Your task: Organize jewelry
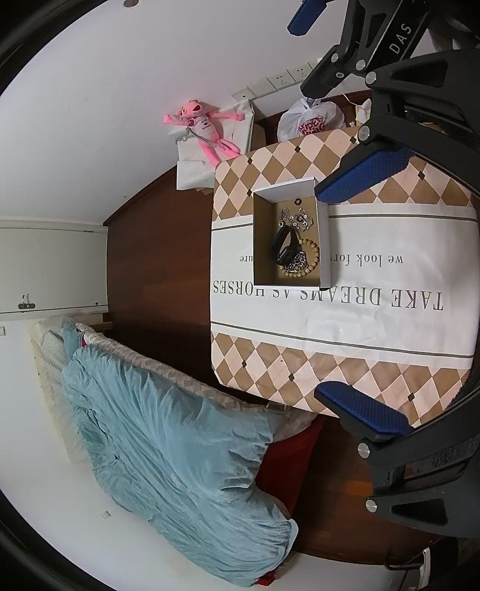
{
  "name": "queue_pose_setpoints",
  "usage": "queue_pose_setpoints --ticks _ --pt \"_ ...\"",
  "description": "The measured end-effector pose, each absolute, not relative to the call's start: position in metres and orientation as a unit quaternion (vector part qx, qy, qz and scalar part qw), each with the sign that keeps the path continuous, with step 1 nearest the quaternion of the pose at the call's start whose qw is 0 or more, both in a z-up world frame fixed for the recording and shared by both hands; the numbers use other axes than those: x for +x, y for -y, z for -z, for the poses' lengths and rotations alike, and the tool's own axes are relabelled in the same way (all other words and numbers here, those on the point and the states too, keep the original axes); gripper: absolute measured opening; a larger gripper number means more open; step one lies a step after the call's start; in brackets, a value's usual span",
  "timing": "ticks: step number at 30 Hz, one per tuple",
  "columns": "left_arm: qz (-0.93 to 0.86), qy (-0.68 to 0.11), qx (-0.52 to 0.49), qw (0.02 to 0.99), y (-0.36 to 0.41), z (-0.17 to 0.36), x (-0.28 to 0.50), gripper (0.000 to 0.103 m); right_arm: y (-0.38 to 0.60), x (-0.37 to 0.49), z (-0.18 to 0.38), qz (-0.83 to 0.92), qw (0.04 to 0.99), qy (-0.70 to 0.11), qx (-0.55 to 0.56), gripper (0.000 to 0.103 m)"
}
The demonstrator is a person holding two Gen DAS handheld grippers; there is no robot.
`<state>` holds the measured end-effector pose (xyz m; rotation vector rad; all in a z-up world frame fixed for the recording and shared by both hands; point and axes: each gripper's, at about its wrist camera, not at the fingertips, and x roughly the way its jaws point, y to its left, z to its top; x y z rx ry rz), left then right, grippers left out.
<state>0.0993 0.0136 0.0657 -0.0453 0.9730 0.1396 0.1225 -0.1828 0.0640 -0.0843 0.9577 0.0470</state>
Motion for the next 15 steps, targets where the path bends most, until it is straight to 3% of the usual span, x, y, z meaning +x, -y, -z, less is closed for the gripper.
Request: queue_pose_setpoints --ticks 15 --pt "-0.068 -0.468 -0.021 0.881 -0.0122 -0.0669 0.0995 0.099 0.1817 0.1203 -0.0621 -0.023 0.886 -0.462 -0.039 0.103"
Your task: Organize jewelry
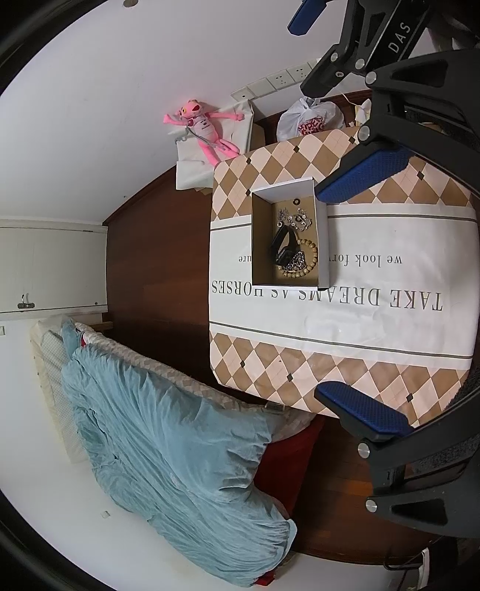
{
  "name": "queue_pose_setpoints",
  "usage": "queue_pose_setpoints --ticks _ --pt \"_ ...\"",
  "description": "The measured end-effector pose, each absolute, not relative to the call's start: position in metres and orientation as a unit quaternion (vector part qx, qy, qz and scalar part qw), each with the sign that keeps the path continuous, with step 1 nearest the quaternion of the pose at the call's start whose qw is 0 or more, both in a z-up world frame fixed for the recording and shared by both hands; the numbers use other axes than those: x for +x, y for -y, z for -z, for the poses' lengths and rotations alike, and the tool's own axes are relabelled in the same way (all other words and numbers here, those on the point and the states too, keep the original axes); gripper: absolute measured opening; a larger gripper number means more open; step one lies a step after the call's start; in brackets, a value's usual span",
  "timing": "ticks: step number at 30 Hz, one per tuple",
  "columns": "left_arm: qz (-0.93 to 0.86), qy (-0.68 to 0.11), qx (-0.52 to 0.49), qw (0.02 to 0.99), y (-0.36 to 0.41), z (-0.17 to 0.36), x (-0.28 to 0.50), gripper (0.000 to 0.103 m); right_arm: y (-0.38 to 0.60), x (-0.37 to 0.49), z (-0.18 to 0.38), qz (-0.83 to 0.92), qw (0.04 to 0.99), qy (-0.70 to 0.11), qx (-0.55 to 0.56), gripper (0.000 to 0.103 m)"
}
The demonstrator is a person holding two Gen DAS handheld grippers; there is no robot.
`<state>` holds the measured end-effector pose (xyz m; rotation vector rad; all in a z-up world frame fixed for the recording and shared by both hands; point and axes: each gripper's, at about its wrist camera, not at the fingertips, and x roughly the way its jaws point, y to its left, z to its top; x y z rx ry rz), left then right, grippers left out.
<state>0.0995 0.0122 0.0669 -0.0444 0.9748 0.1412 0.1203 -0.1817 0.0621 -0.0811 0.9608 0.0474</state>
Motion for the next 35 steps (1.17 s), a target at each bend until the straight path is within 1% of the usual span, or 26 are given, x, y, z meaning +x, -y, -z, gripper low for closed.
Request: queue_pose_setpoints --ticks 35 --pt "-0.074 -0.461 -0.023 0.884 -0.0162 -0.0701 0.0966 0.099 0.1811 0.1204 -0.0657 -0.026 0.885 -0.462 -0.039 0.103"
